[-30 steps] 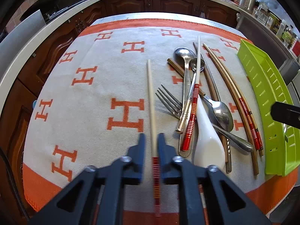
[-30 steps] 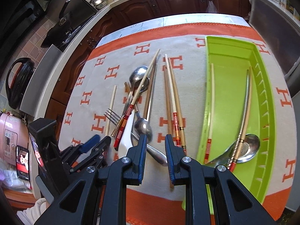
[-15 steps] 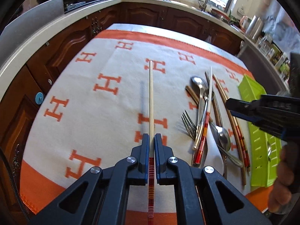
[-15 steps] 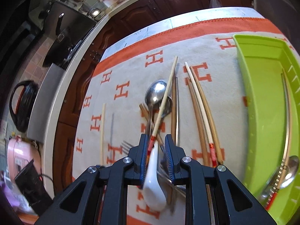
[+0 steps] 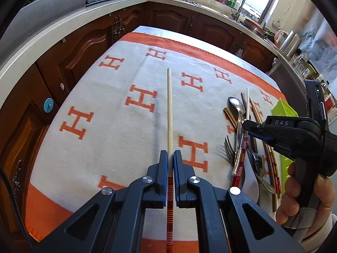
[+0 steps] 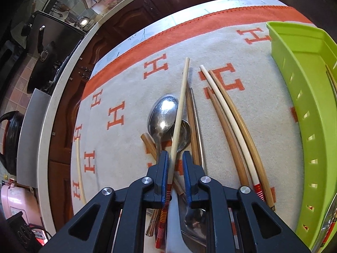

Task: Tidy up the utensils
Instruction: 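Grasp a red-banded chopstick with the left gripper while the right gripper grasps another chopstick, then lift the held chopsticks toward the green tray with both grippers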

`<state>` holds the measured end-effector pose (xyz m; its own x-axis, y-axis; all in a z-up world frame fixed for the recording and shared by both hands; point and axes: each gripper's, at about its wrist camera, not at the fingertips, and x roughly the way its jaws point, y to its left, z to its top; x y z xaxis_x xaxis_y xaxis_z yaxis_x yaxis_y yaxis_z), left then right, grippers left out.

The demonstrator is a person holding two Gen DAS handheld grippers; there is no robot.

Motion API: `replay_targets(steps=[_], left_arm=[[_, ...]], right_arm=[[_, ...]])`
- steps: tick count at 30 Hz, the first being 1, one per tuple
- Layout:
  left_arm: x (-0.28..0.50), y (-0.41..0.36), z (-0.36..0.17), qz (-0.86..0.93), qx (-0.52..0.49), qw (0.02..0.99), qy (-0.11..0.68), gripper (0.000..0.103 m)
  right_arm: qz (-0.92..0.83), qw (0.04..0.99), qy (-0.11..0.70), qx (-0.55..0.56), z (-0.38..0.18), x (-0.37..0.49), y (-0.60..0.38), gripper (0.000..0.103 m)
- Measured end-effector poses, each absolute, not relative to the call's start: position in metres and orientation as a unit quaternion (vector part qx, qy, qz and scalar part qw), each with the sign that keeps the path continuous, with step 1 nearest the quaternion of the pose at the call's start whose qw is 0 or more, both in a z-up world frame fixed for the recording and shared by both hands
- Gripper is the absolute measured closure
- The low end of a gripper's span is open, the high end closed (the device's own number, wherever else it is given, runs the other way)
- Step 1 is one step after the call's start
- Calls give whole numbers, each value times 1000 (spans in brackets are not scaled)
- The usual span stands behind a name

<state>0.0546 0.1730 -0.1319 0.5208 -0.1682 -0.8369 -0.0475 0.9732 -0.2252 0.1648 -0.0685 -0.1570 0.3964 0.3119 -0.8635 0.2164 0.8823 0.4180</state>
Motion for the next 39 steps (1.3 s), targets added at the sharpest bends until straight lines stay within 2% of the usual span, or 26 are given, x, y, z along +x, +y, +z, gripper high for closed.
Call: replay_targets(steps=[8, 26, 39], left_arm=[[53, 180, -133, -33, -117, 864, 488, 100], [39, 166, -112, -44, -99, 877, 469, 100], [28, 115, -84, -72, -57, 885, 457, 100]], right_arm=[[27, 813, 537, 224, -151, 158, -51, 97], [47, 826, 511, 234, -100, 114, -78, 98], [63, 839, 480, 249, -51, 60, -126, 98]])
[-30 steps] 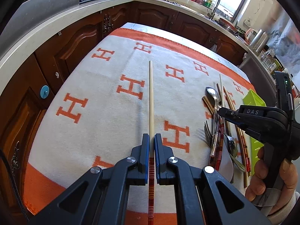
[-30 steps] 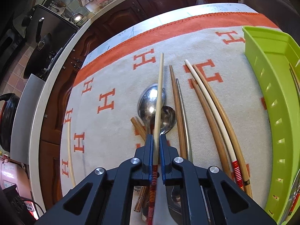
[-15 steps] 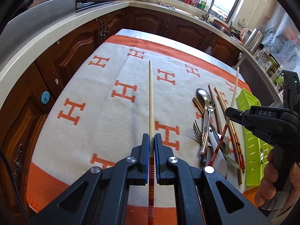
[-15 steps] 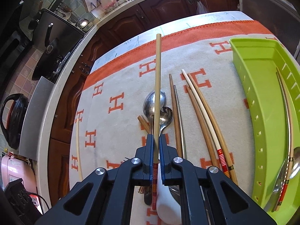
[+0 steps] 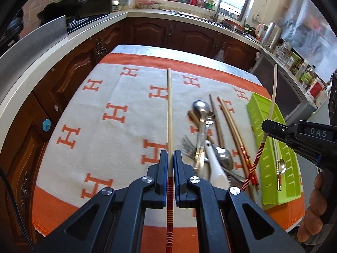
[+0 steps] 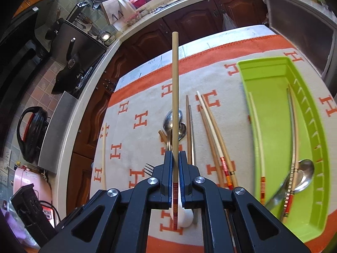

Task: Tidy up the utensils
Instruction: 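Lift the held chopsticks toward the green tray with both grippers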

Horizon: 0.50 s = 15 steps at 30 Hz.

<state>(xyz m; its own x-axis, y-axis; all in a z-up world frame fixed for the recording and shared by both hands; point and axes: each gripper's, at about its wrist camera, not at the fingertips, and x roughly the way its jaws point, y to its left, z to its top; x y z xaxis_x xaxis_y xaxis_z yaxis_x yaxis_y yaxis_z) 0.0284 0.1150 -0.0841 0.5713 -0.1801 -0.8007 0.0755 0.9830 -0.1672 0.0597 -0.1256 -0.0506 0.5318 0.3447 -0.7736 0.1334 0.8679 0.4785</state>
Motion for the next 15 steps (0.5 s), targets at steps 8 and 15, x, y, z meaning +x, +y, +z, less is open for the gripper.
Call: replay_targets(steps=[8, 15], left_arm=[[36, 44, -59, -143, -42, 877, 457, 100], [51, -26, -49, -205, -39, 858, 470, 100]], right_arm=[[39, 842, 466, 270, -19, 17, -196, 98], [1, 845, 470, 255, -7, -1, -265, 98]])
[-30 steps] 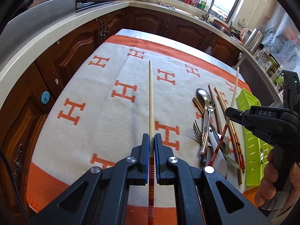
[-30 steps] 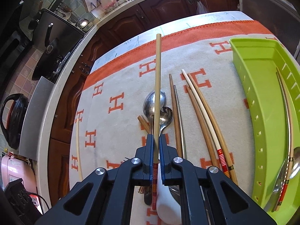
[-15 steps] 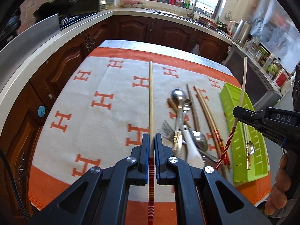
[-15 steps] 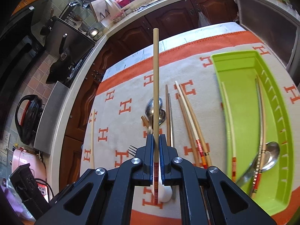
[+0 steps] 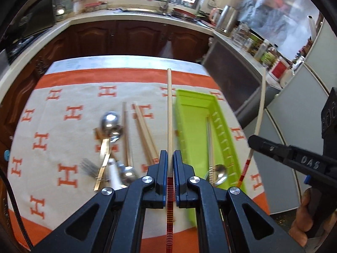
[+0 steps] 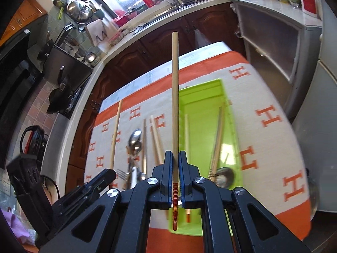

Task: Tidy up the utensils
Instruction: 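Lift the held chopsticks toward the green tray with both grippers, then lower both chopsticks into the green tray and open both grippers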

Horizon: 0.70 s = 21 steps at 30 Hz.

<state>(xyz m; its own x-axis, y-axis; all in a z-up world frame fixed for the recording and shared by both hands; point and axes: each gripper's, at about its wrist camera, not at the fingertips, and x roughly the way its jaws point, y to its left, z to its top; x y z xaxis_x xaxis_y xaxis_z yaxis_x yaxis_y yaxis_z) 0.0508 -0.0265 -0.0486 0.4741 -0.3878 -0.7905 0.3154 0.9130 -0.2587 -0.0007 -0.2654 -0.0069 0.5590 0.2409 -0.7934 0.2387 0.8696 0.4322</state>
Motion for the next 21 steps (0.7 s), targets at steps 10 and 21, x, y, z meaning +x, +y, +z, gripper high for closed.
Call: replay_targets(steps=[10, 21], left_arm=[[76, -106, -81, -230, -29, 826, 513, 100], [76, -105, -92, -208, -21, 828, 521, 65]], right_arm=[[-7, 821, 524, 226, -54, 20, -301, 98], [-14, 792, 558, 246, -98, 27, -316, 92]])
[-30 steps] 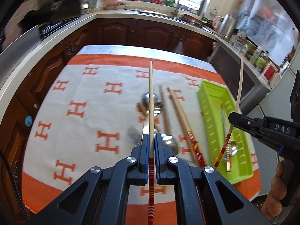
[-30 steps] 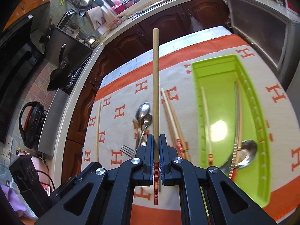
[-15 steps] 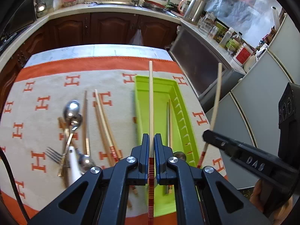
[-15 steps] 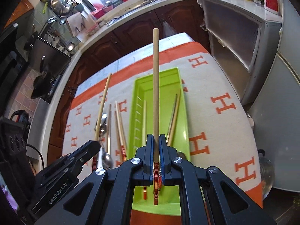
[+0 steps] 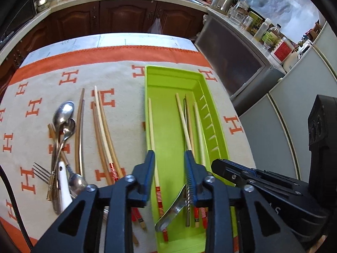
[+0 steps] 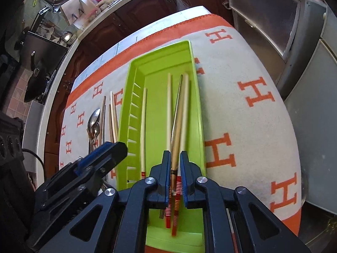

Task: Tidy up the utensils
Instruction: 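Lower both chopsticks into the green tray and open both grippers, then move both open grippers back over the utensil pile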

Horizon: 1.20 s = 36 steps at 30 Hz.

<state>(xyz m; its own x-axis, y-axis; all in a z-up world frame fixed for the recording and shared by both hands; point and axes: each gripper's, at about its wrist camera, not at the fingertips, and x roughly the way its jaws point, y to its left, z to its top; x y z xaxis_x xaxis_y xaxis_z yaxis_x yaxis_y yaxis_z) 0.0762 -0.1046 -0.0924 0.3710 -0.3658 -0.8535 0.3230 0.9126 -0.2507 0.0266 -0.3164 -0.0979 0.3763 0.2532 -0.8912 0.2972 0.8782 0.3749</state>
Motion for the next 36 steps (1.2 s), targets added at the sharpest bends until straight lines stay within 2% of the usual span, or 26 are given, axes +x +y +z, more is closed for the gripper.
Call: replay_targets(steps=[1, 2, 6, 9, 17, 22, 36], left_arm=[[74, -102, -90, -203, -17, 832, 516, 55], [74, -97, -87, -198, -14, 836, 512, 51], [68, -83, -80, -173, 4, 848, 501, 48], [67, -70, -77, -154, 6, 854, 497, 38], [60, -43, -79, -109, 23, 863, 492, 36], [53, -28, -77, -87, 34, 871, 482, 32], [48, 35, -68, -35, 15, 886, 463, 31]], right_arm=[[-15, 793, 557, 245, -98, 27, -314, 91], [-15, 796, 553, 245, -98, 23, -316, 88], [-23, 806, 544, 233, -93, 19, -301, 79], [-27, 806, 543, 232, -92, 13, -296, 77], [-44, 810, 541, 221, -94, 3, -286, 77], [-48, 815, 537, 211, -91, -1, -278, 77], [-20, 831, 529, 172, -73, -6, -230, 77]])
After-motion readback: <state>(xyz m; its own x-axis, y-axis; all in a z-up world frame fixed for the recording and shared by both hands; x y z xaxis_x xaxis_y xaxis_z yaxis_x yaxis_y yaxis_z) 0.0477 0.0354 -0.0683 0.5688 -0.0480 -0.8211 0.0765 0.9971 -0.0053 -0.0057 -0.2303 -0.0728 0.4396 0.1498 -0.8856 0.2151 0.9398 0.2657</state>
